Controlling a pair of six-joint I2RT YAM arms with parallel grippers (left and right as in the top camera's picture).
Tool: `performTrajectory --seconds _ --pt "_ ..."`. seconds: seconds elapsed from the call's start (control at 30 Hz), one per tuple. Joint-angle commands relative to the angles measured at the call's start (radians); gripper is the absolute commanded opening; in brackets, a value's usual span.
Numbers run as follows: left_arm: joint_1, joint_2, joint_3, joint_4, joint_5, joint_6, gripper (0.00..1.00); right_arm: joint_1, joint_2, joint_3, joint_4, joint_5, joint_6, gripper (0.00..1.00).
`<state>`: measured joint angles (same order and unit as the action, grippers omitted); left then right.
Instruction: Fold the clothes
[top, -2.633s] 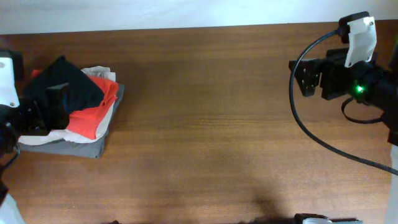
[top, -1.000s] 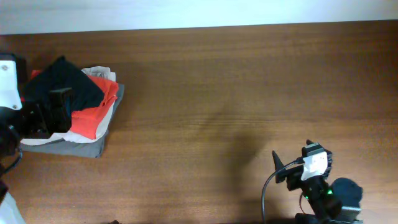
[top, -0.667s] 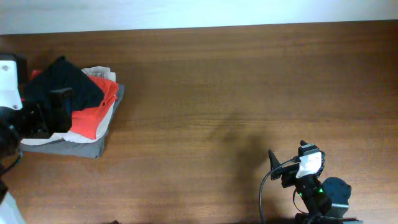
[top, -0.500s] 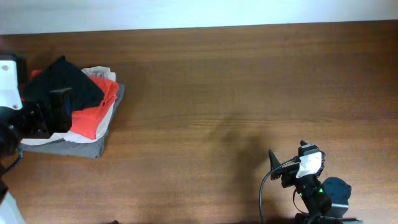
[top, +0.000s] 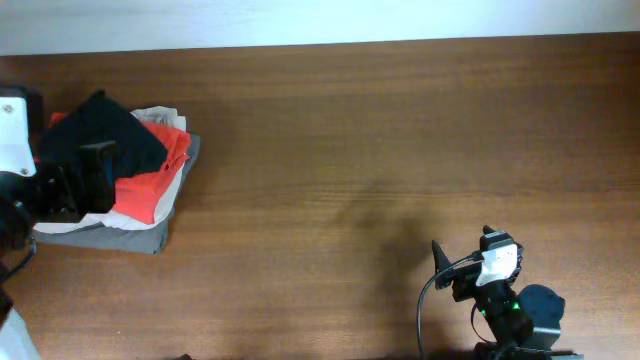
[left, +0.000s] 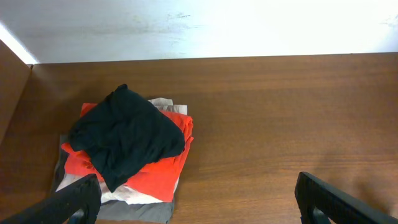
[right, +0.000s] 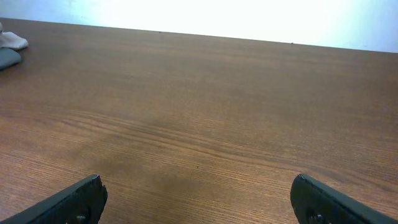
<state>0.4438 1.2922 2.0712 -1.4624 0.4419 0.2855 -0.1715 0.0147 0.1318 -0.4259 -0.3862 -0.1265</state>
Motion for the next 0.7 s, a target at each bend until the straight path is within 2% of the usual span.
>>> performTrajectory --seconds 0.0,0.13,0.23,0.33,0.43,0.53,0.6,0.63,0.67 --pt "-0.017 -0.002 -0.002 0.002 0.014 0.011 0.99 -0.006 -0.011 -0.008 0.004 -0.012 0.012 0.99" --pt "-0.042 -0.007 -0.002 0.002 0.013 0.011 0.99 -0.006 -0.011 -0.008 0.004 -0.012 0.012 0.99" --pt "-0.136 -0.039 -0.015 0.038 -0.107 0.032 0.99 -0.006 -0.011 -0.008 0.004 -0.012 0.012 0.99" --pt "-0.280 -0.097 -0.114 0.151 -0.141 0.108 0.99 -0.006 -0.011 -0.008 0.004 -0.012 0.012 0.99" --pt "-0.378 -0.186 -0.302 0.315 -0.141 0.193 0.99 -0.006 -0.011 -0.008 0.004 -0.012 0.012 0.99" --pt "-0.415 -0.296 -0.550 0.464 -0.127 0.199 0.99 -0.006 -0.011 -0.008 0.004 -0.013 0.012 0.99" --pt "-0.423 -0.376 -0.731 0.555 -0.095 0.198 0.99 -0.006 -0.011 -0.008 0.004 -0.012 0.012 0.99" --pt "-0.424 -0.465 -0.919 0.660 -0.053 0.198 0.99 -0.006 -0.011 -0.008 0.004 -0.012 0.012 0.99" --pt "-0.424 -0.503 -0.994 0.706 -0.037 0.198 0.99 -0.006 -0.011 -0.008 0.004 -0.012 0.012 0.99"
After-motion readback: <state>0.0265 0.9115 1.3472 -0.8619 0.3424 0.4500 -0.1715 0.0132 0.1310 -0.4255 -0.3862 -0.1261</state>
